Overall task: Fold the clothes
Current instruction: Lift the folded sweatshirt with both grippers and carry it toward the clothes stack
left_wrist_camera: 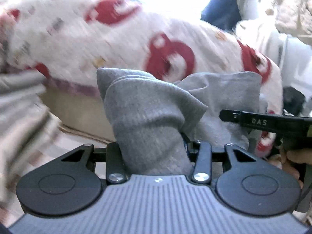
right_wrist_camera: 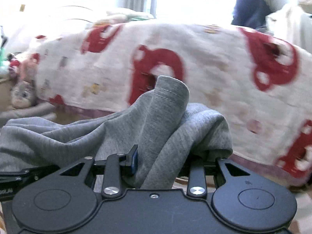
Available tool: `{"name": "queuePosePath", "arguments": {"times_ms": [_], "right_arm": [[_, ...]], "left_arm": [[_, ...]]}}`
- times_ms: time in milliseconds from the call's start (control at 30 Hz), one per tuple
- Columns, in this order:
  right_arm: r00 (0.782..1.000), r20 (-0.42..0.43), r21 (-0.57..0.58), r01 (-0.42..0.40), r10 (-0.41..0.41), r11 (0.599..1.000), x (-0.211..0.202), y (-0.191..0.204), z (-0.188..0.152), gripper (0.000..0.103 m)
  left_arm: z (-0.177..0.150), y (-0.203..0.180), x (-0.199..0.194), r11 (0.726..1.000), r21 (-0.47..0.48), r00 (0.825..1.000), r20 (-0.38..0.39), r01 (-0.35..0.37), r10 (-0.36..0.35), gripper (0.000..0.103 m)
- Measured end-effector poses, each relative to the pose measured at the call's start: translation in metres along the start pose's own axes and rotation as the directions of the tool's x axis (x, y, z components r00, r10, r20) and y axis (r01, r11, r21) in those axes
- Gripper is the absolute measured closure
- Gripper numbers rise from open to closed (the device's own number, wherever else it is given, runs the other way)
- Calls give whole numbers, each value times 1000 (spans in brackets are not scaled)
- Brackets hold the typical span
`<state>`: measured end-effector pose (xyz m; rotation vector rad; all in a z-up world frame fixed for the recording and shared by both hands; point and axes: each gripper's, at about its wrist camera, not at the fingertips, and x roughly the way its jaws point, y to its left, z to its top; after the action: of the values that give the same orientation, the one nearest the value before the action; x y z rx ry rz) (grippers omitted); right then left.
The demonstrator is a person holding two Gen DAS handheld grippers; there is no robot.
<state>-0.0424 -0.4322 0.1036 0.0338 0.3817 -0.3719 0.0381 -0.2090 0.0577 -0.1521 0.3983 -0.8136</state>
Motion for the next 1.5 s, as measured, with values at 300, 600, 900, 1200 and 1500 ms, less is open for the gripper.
{"name": "queuePosePath", "arguments": {"times_ms": [300,600,900,1200,1500], "right_arm": [[964,56,-70,-256,260,964,68,100,66,65],[822,74,-69,-560,564,826,143,191,144,65],[755,-10,-9,-656,656,754,217,275,187,65],[792,-291,-46,-572,537,819,332,356,122,62],[809,-128,-59,-583,573,810,315,350,115,65]], "left_arm": [[67,116,-26,976,-149,978,106,-161,178,62],[109,211,-52,914,-250,894,241,-319,378,62],[119,317,-65,843,-519,879,326,-140,347,62],[59,438,-18,576,-804,928,90,-145,360,62],[79,417,-28,685,-714,902,189,-145,388,62]]}}
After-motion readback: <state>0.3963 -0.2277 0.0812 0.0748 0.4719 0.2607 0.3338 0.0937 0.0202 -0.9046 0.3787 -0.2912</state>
